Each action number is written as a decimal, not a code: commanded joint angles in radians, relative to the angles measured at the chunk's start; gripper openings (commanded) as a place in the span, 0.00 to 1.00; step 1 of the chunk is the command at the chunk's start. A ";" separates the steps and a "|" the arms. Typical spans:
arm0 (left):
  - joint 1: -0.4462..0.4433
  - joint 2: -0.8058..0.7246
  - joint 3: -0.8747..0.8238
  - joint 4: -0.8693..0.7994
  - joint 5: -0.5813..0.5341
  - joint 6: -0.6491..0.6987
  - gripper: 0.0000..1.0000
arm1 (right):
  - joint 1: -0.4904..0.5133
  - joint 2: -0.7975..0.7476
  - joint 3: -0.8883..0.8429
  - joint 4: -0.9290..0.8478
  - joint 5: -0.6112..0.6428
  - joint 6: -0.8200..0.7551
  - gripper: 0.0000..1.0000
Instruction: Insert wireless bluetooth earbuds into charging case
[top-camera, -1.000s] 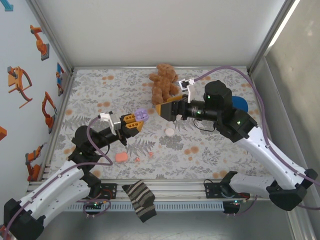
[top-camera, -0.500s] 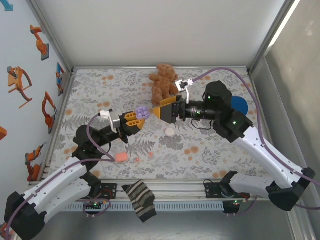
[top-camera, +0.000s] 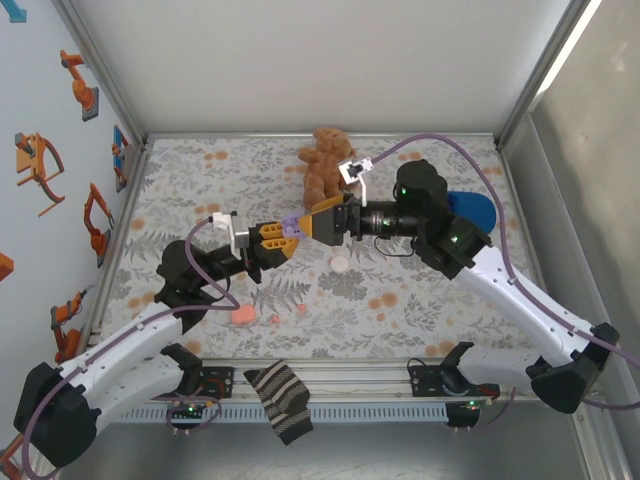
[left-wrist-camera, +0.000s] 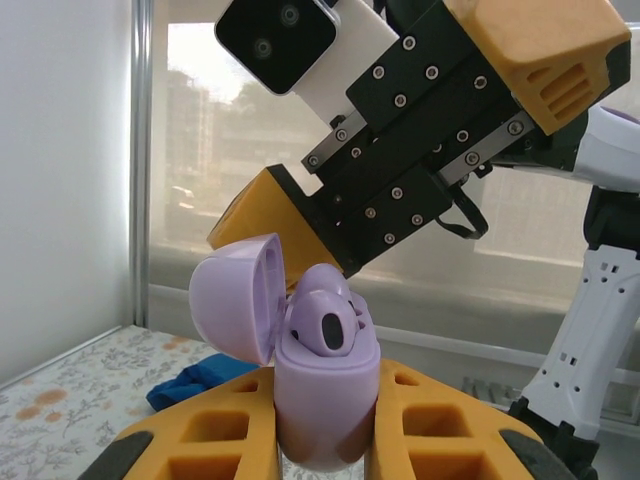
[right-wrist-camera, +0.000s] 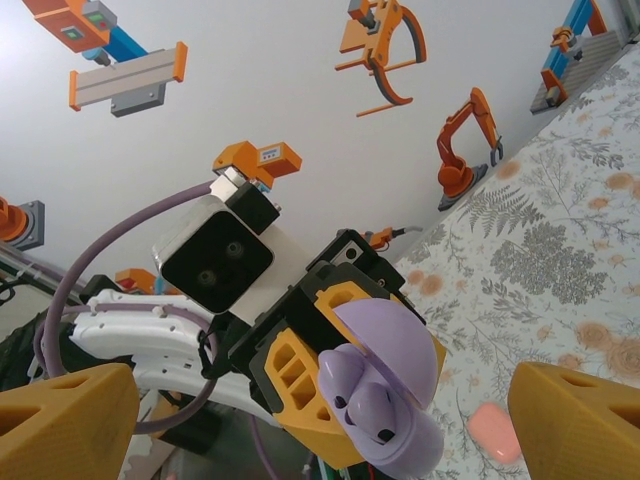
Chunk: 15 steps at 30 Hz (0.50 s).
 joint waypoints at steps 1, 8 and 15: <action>0.007 0.009 0.043 0.078 0.046 -0.040 0.00 | 0.011 0.010 -0.012 0.017 -0.026 0.008 0.94; 0.009 0.027 0.053 0.085 0.049 -0.045 0.00 | 0.030 0.029 0.005 0.014 -0.045 0.009 0.94; 0.010 0.039 0.052 0.085 0.050 -0.046 0.00 | 0.043 0.044 0.029 0.026 -0.068 0.006 0.91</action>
